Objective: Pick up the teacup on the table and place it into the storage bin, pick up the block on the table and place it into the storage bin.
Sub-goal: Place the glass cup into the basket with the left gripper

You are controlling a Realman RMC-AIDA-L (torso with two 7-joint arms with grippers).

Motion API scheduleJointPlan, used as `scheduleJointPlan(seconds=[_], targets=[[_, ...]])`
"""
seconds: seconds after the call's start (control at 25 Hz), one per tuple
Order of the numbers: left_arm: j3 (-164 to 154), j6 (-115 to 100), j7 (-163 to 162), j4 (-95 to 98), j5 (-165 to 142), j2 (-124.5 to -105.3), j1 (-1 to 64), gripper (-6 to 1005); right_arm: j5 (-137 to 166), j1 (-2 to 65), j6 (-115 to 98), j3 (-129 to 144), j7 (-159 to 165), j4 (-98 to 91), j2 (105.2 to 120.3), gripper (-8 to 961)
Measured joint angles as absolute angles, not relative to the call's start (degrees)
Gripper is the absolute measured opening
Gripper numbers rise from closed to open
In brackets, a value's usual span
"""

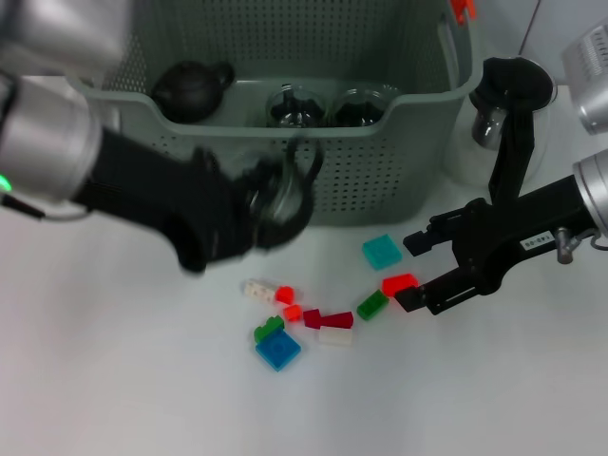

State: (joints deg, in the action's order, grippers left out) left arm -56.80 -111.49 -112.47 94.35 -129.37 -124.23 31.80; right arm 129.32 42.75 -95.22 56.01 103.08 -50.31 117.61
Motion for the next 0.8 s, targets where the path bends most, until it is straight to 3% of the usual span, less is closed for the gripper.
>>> scheduleJointPlan(seconds=[0.2, 0.32, 0.68, 0.8], targets=[[-47.26, -109.87, -113.11, 93.21, -123.87, -124.05, 35.66, 51, 129.37, 42.63, -95.70, 56.03, 102.16, -50.16, 117.22, 892], [-44.94, -103.52, -114.42, 87.90, -124.16, -122.87, 38.97, 52, 129.38, 42.63, -96.05, 56.17, 101.99, -50.20, 117.09, 891], [-46.70, -78.29, -114.29, 57.09, -125.21, -114.72, 50.43, 54, 129.38, 42.40, -96.57, 56.25, 101.78, -50.01, 116.83, 891], [-49.96, -70.70, -114.61, 50.81, -127.16, -113.71, 53.08, 54, 129.38, 42.37, -96.71, 56.25, 101.83, -49.99, 116.81, 891]])
